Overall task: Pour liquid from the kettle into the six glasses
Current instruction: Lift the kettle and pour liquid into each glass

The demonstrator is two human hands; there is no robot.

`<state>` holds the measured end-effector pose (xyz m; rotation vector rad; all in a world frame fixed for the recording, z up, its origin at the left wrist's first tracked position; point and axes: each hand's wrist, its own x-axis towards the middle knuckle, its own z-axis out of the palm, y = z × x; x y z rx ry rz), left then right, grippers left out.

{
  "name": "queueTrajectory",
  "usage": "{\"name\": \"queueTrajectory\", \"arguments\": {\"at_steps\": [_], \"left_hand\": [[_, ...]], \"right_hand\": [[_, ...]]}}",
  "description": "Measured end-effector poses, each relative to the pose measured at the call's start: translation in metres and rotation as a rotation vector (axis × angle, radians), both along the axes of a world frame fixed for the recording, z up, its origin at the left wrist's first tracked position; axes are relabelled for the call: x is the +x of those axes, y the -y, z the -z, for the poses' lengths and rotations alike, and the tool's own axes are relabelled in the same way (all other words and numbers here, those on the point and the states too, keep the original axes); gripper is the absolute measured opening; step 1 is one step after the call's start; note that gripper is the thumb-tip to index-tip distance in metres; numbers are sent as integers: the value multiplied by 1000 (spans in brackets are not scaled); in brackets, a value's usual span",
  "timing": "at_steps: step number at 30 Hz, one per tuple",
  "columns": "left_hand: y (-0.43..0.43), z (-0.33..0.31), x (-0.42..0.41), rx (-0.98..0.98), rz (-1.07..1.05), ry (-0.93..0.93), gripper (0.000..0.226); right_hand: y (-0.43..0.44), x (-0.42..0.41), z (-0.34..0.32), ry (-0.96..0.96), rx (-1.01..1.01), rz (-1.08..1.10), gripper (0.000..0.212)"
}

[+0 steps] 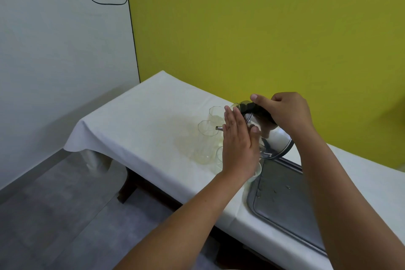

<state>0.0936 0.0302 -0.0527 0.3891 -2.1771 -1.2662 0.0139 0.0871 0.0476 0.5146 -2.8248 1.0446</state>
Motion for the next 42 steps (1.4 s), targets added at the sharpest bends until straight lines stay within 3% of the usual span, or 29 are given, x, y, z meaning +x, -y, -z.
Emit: {"name": "queueTrajectory", "arguments": {"at_steps": [42], "left_hand": [[1, 9, -19, 11, -62, -65, 61]], "right_hand": [[12, -23, -9, 9, 92, -68, 61]]}}
